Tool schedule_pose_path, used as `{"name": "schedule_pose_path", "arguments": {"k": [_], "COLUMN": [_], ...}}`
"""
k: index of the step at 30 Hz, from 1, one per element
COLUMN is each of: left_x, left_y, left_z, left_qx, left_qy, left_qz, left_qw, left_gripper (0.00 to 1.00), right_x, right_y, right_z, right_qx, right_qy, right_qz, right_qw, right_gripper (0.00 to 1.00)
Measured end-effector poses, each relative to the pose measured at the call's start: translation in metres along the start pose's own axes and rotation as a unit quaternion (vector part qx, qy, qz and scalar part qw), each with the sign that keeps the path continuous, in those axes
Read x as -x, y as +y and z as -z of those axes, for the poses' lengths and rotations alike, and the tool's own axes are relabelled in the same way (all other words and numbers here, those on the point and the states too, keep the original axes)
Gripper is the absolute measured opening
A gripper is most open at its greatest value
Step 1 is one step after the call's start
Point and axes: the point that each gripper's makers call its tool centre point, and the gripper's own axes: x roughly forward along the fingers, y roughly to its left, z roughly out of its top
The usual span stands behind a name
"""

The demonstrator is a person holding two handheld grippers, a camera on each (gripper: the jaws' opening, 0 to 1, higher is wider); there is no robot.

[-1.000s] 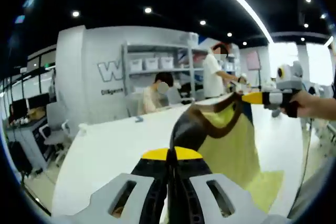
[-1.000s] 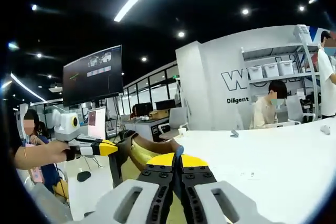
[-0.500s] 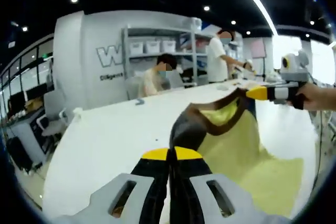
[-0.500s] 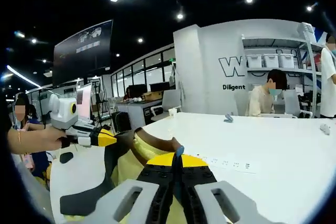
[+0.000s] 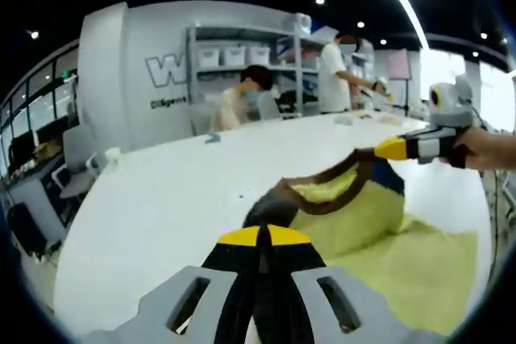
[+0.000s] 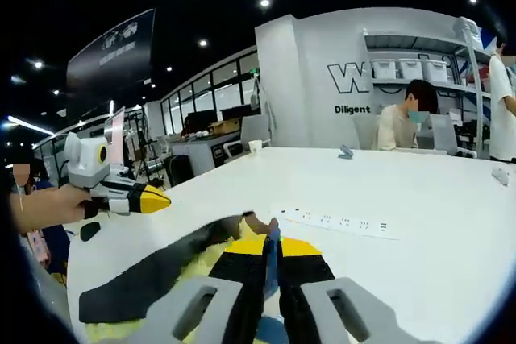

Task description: Fold the garment on the visible template until the final outline fits inside the template.

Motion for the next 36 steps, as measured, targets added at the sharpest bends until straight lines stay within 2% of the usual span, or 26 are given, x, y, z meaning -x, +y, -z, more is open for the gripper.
{"name": "schedule_pose_path", "arguments": {"k": [2, 4, 10, 13, 17, 20, 22, 24, 26, 27, 29, 32, 35, 36], "left_x": [0.0, 0.003, 0.02, 0.031, 0.037, 0.046, 0.05, 0.053, 0.057, 0.066, 0.078, 0.088, 0.095, 0.101], "left_y": [0.002, 0.004, 0.005, 0.0, -0.001, -0.003, -0.003, -0.003, -0.012, -0.017, -0.022, -0.026, -0.026, -0.025], "left_z": [0.003, 0.008, 0.027, 0.043, 0.05, 0.057, 0.06, 0.061, 0.06, 0.069, 0.082, 0.087, 0.093, 0.099], "left_qx": [0.0, -0.001, 0.013, 0.026, 0.034, 0.04, 0.047, 0.062, 0.087, 0.077, 0.073, 0.072, 0.075, 0.079], "left_qy": [0.005, 0.007, 0.025, 0.037, 0.041, 0.049, 0.051, 0.049, 0.036, 0.053, 0.069, 0.075, 0.084, 0.091], "left_qz": [0.0, -0.001, -0.008, -0.011, -0.011, -0.012, -0.013, -0.012, -0.003, 0.002, 0.005, 0.003, 0.0, -0.003], "left_qw": [1.0, 1.0, 0.9996, 0.9989, 0.9986, 0.998, 0.9975, 0.9968, 0.9956, 0.9956, 0.9949, 0.9945, 0.9936, 0.9928], "left_gripper": [0.01, 0.01, 0.04, 0.05, 0.07, 0.13, 0.21, 0.29, 0.34, 0.36, 0.35, 0.3, 0.38, 0.4], "right_x": [-0.002, -0.001, 0.009, 0.013, 0.014, 0.019, 0.024, 0.025, 0.027, 0.027, 0.03, 0.033, 0.038, 0.04], "right_y": [-0.003, -0.008, -0.013, -0.013, -0.012, -0.014, -0.011, -0.009, -0.006, -0.005, -0.001, -0.001, 0.004, 0.0], "right_z": [0.009, 0.019, 0.025, 0.024, 0.023, 0.021, 0.02, 0.019, 0.021, 0.022, 0.029, 0.035, 0.035, 0.038], "right_qx": [-0.006, -0.005, -0.014, -0.013, -0.011, -0.012, -0.012, -0.009, -0.012, -0.014, 0.0, 0.026, -0.016, -0.013], "right_qy": [0.009, 0.021, 0.028, 0.026, 0.026, 0.024, 0.022, 0.022, 0.016, 0.018, 0.025, 0.036, 0.022, 0.025], "right_qz": [0.005, 0.018, 0.025, 0.023, 0.024, 0.028, 0.028, 0.027, 0.022, 0.023, 0.021, 0.021, 0.013, 0.016], "right_qw": [0.9999, 0.9996, 0.9992, 0.9993, 0.9993, 0.9993, 0.9993, 0.9993, 0.9996, 0.9995, 0.9995, 0.9988, 0.9995, 0.9995], "right_gripper": [0.04, 0.03, 0.03, 0.03, 0.03, 0.03, 0.05, 0.13, 0.22, 0.26, 0.29, 0.35, 0.46, 0.49]}}
